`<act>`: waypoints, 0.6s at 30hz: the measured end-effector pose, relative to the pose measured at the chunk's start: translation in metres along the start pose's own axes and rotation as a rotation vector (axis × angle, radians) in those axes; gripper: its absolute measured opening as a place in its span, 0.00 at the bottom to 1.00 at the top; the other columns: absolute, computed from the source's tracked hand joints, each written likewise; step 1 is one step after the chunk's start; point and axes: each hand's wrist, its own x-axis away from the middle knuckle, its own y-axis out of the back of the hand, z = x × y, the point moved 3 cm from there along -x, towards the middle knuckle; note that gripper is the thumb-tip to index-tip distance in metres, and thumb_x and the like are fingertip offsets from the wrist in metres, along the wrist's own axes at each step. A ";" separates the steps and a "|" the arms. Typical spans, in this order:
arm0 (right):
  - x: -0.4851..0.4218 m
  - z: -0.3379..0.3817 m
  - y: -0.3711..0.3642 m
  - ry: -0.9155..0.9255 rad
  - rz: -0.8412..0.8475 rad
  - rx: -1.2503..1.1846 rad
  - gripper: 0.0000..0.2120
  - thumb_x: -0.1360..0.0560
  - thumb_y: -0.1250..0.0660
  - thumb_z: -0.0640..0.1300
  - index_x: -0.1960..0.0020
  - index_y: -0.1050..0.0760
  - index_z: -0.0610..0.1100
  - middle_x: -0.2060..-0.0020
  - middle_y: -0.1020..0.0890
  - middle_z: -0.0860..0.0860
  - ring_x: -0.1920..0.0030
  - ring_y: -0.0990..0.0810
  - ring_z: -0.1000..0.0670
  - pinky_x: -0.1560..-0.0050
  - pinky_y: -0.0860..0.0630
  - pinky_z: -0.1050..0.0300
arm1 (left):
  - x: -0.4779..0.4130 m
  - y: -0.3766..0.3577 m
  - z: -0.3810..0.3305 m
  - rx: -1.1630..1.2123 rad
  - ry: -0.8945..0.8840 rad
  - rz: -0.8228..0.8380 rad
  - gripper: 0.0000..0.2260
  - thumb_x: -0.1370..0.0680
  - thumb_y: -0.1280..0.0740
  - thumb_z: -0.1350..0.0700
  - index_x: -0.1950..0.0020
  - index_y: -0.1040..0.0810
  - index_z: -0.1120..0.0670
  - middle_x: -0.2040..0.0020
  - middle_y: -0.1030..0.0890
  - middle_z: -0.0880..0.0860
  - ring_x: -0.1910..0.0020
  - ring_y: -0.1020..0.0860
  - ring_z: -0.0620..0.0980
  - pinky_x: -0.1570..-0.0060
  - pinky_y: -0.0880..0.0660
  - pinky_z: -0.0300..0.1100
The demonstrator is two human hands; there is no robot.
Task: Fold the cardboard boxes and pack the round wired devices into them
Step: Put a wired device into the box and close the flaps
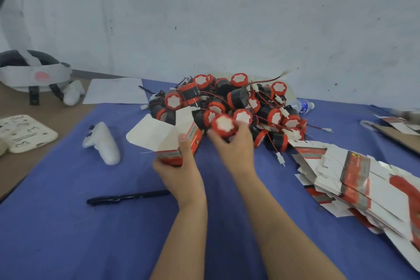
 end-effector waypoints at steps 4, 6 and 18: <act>-0.003 0.045 0.067 -0.018 -0.191 -0.652 0.13 0.28 0.31 0.55 0.49 0.25 0.49 0.57 0.18 0.56 0.53 0.19 0.57 0.49 0.23 0.62 | 0.001 -0.004 0.007 -0.048 0.003 0.071 0.23 0.28 0.30 0.41 0.42 0.31 0.54 0.52 0.24 0.44 0.55 0.24 0.41 0.60 0.30 0.28; 0.002 0.064 0.098 0.103 -0.291 -0.709 0.15 0.29 0.33 0.56 0.48 0.25 0.46 0.59 0.18 0.59 0.54 0.19 0.60 0.46 0.22 0.58 | 0.007 -0.009 0.011 -0.190 -0.027 0.226 0.21 0.28 0.30 0.41 0.48 0.32 0.54 0.58 0.27 0.44 0.61 0.27 0.40 0.65 0.32 0.30; 0.046 -0.013 0.061 0.070 -0.028 0.292 0.24 0.33 0.26 0.57 0.42 0.29 0.51 0.49 0.21 0.58 0.45 0.24 0.51 0.45 0.27 0.57 | 0.035 -0.023 0.028 -1.159 -0.398 0.894 0.12 0.28 0.30 0.46 0.55 0.31 0.48 0.61 0.22 0.46 0.53 0.22 0.53 0.53 0.29 0.47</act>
